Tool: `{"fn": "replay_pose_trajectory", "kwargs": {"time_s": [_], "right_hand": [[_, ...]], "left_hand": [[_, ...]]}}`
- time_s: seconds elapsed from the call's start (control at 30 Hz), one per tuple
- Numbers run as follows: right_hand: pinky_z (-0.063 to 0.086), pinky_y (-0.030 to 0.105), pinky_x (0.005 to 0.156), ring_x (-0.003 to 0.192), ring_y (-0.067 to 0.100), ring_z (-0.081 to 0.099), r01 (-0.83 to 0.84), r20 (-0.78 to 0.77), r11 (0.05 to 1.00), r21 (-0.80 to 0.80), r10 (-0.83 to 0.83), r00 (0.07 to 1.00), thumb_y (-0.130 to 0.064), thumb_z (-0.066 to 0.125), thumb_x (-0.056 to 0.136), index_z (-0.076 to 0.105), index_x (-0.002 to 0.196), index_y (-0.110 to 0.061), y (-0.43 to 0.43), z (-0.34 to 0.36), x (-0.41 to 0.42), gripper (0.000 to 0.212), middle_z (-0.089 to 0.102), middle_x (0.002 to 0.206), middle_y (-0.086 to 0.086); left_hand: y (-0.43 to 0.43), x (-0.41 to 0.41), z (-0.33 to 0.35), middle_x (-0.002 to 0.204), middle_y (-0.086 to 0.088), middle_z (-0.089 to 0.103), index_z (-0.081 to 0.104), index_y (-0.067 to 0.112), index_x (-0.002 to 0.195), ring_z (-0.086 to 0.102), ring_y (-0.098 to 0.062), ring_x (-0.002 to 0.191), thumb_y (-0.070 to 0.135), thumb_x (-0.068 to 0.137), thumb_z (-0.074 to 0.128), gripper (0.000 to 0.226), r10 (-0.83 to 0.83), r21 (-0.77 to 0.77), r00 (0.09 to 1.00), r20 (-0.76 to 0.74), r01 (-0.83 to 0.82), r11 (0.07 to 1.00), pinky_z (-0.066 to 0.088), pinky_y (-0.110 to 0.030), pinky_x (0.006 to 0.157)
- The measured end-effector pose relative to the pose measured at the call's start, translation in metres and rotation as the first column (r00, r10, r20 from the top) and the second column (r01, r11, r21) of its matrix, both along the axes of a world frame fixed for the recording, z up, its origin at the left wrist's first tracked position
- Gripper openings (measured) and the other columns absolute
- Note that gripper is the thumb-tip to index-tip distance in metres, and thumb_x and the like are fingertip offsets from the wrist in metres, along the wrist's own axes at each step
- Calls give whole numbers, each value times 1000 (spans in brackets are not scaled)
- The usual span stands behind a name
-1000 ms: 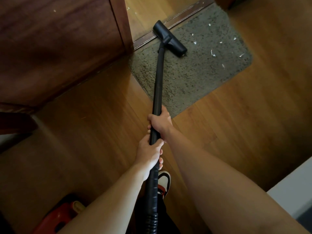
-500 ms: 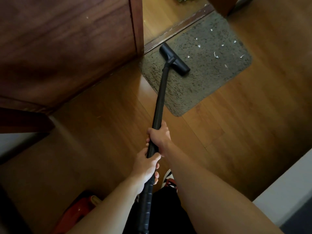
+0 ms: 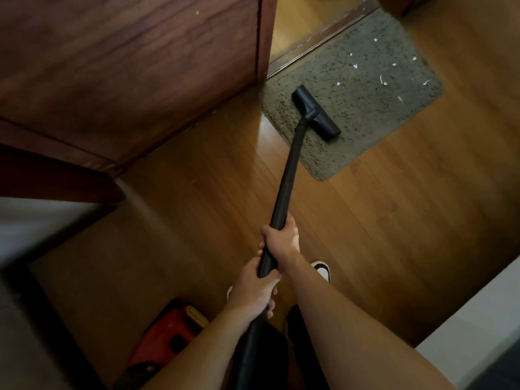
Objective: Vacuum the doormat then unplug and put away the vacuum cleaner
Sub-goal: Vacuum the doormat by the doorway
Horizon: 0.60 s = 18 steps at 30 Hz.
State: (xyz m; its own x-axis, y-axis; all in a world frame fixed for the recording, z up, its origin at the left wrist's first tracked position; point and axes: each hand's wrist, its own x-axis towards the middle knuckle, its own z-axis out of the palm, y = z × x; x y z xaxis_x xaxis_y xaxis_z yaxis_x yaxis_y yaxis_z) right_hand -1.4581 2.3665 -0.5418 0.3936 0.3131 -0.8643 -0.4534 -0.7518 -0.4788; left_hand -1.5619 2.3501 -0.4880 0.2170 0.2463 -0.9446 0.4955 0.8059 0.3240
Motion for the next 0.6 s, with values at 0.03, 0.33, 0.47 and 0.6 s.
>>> {"fn": "replay_pose_trajectory", "kwargs": {"time_s": [0.03,0.33,0.47,0.6], "right_hand": [[59,34,53,48,14,58,-2,14,1000,7,2,1000,-5,63,90,43,133,-28,-1,-3,-3,53,59,82,9],[55,30,49,46,13,57,-3,28,1000,23,2,1000,-6,60,94,35,149,-35,-11,-26,-2,67,59,74,8],[58,34,51,48,14,59,5,23,1000,15,-5,1000,-6,59,92,35,150,-36,-9,-34,17,69,60,77,9],[58,34,52,46,13,60,-1,23,1000,18,0,1000,-8,60,92,36,150,-33,4,-39,52,68,61,81,10]], "left_hand": [[-3,-4,-4,76,-5,60,60,22,102,53,-15,51,27,95,61,9,-3,21,1000,7,3,1000,45,-29,49],[-15,-4,-27,66,-3,62,62,21,92,56,-23,52,24,91,65,4,-36,157,999,-23,39,987,49,-32,50],[-14,17,-29,62,-2,60,63,19,93,52,-23,46,19,92,64,2,-23,148,999,-24,26,989,45,-32,46],[-1,53,-30,63,-3,58,64,13,93,50,-20,43,16,93,63,3,-12,147,999,-37,18,989,43,-30,44]]}}
